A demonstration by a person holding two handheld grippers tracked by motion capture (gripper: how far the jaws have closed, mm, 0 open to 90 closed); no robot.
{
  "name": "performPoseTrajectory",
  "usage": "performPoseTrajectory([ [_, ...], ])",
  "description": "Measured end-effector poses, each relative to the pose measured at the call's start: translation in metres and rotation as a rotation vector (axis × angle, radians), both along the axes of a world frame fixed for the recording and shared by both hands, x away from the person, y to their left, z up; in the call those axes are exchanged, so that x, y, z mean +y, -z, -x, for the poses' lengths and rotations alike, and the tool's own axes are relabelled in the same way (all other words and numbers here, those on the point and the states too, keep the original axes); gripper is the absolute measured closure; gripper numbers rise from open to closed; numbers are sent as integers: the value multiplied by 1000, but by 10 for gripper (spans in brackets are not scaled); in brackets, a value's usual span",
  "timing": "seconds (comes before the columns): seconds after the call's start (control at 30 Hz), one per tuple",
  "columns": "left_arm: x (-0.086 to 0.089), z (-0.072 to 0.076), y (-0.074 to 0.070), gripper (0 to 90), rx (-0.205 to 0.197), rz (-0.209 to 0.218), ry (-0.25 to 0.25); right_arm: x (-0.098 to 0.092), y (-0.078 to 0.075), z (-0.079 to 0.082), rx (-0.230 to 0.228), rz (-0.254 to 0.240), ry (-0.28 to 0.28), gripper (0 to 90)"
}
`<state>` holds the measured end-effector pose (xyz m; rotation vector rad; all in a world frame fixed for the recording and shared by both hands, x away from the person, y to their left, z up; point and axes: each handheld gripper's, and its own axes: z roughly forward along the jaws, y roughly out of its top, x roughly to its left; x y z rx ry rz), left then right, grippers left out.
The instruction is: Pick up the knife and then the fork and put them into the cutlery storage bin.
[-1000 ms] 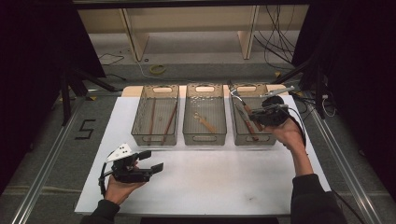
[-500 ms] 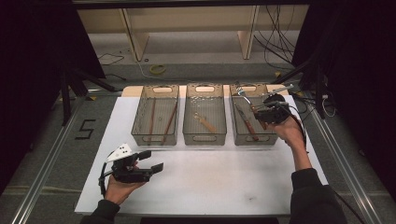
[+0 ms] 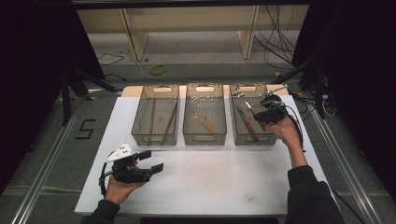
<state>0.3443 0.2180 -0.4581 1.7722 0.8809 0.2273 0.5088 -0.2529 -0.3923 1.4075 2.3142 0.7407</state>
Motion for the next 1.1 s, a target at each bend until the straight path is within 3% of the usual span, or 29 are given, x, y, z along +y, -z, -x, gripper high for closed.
performPoseTrajectory([
  [0.17, 0, 0, 0, 196, 0, 0, 0, -1, 5, -5, 22, 11, 40, 748],
  [0.2, 0, 0, 0, 196, 1, 0, 0, -1, 5, -5, 25, 4, 45, 697],
  [0.5, 0, 0, 0, 195, 3, 1, 1, 1, -4, 3, -11, -64, 0, 513],
  [0.9, -1, 0, 0, 193, 8, -5, 9, 10, -10, 37, -74, -261, -61, 359],
  [1.1, -2, 0, 1, 191, 13, -2, 12, 17, -10, 59, -114, -318, -92, 312],
])
